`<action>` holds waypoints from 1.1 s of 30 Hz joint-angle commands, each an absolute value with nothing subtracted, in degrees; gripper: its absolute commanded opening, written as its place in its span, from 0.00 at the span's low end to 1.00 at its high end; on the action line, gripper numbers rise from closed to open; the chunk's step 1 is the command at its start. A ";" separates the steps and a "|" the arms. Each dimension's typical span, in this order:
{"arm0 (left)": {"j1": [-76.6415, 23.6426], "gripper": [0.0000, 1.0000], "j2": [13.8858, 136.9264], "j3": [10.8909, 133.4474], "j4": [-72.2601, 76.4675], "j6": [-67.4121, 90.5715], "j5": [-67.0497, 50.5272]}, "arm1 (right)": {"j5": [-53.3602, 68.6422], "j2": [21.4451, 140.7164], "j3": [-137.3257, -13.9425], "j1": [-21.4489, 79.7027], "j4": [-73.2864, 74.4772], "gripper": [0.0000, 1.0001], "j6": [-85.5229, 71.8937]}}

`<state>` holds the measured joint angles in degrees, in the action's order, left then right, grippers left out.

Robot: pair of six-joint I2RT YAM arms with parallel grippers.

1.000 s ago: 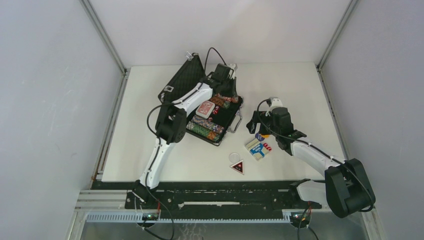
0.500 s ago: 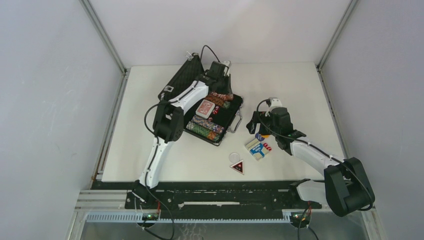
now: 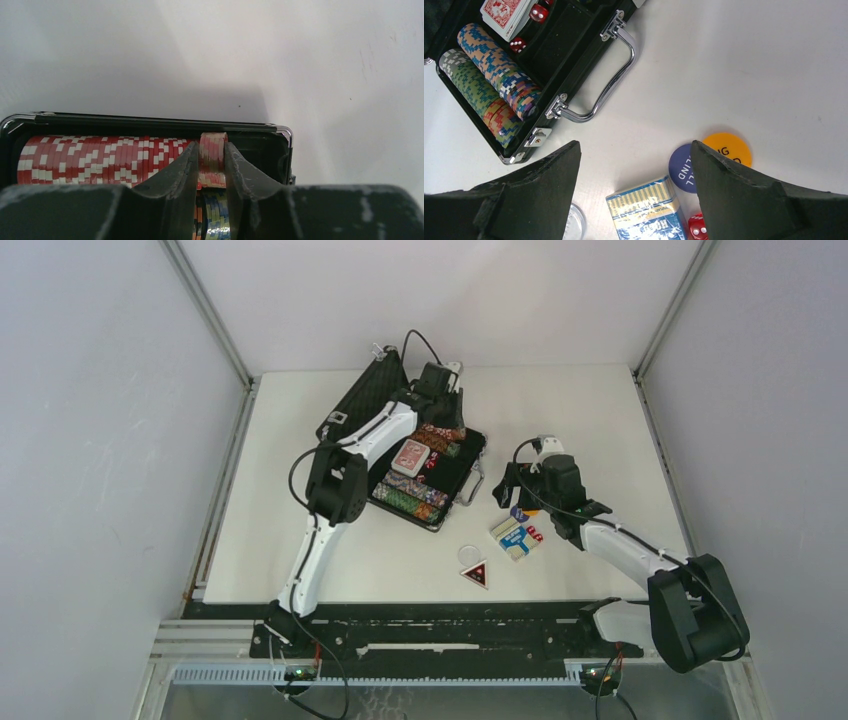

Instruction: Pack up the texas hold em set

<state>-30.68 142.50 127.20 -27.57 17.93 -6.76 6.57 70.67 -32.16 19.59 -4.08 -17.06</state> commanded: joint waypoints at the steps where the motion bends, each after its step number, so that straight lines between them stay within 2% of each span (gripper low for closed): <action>1: -28.81 0.36 140.56 126.21 -32.13 15.31 -3.49 | 7.11 70.93 -32.17 19.86 -6.90 0.88 -17.75; 7: -28.83 0.53 140.41 126.00 -32.09 15.38 -3.41 | 7.13 71.02 -32.18 19.86 -6.86 0.88 -17.80; 12: -28.82 0.59 139.77 125.09 -31.73 15.38 -3.65 | 7.11 71.10 -32.17 19.93 -6.93 0.88 -17.75; 25: -29.28 0.65 129.93 117.57 -25.53 13.36 -4.05 | 5.47 71.38 -32.17 20.04 -6.90 0.86 -17.98; 33: -32.19 0.69 121.53 113.03 -20.58 10.71 1.17 | 2.74 71.47 -32.42 20.03 -6.07 0.82 -17.91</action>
